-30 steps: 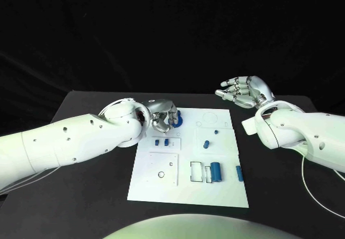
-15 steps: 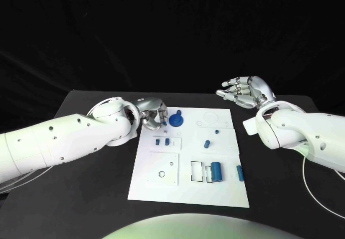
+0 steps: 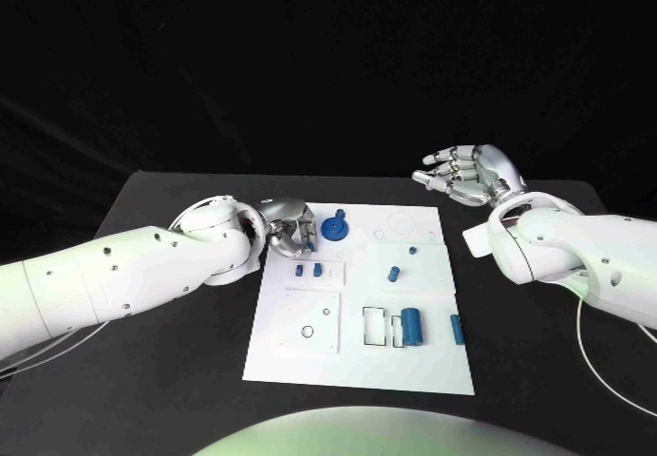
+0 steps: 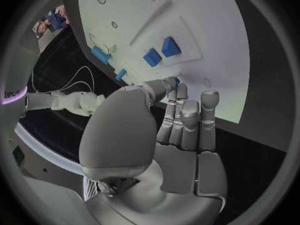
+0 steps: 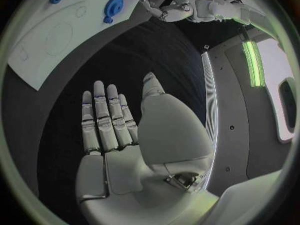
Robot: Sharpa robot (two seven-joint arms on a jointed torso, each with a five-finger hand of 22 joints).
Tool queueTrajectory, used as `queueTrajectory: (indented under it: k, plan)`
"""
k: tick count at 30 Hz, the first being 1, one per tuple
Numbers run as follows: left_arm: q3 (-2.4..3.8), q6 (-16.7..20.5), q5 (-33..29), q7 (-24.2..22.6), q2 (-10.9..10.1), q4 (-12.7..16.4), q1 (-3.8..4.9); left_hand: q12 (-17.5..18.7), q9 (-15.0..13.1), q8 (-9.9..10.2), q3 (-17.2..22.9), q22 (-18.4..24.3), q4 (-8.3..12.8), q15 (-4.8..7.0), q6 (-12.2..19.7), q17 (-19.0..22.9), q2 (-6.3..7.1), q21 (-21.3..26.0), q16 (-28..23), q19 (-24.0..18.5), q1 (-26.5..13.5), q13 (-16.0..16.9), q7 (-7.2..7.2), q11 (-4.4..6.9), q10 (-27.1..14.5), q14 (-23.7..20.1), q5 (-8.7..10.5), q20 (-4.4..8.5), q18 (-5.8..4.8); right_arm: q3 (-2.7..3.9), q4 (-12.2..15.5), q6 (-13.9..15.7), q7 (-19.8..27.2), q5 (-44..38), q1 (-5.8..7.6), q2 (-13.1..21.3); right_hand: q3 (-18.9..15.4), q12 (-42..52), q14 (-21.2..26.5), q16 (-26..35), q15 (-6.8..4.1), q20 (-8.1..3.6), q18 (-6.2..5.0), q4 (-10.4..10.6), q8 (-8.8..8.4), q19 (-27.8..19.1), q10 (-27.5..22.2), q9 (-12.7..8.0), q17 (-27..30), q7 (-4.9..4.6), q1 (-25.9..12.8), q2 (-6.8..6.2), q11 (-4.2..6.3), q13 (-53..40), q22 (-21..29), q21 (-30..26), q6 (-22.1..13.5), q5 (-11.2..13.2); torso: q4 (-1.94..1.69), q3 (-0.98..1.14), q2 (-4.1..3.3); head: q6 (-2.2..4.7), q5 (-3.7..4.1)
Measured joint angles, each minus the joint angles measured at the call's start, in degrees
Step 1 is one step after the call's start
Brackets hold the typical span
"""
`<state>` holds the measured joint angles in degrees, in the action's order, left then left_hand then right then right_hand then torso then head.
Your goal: Assemble the parts on the task board
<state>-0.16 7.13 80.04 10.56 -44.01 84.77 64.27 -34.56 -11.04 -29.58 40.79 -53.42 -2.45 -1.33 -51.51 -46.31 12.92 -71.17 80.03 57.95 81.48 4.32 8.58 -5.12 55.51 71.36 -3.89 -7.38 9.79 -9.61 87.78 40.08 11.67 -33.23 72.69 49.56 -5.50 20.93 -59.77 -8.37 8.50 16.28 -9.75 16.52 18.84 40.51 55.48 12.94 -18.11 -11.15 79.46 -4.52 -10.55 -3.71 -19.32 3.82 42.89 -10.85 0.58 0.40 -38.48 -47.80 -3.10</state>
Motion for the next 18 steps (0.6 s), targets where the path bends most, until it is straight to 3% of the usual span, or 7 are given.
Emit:
queueTrajectory:
  k: [18]
  plan:
    - [-0.07, -0.2, -0.7, -0.3, 0.4, -0.3, -0.24, 0.2, 0.0, 0.3, 0.0, 0.0, 0.0, 0.00, 0.0, 0.2, 0.00, 0.0, 0.0, 0.0, 0.0, 0.0, 0.00, 0.00, 0.0, 0.0, 0.00, 0.00, 0.00, 0.00, 0.0, 0.0, 0.0, 0.0, 0.00, 0.0, 0.0, 0.0, 0.0, 0.0, 0.00, 0.00, 0.00, 0.0, 0.00, 0.0, 0.0, 0.0, 0.0, 0.00, 0.0, 0.00, 0.00, 0.0, 0.0, 0.0, 0.0, 0.0, -0.05, -0.04, 0.03, -0.08, -0.02]
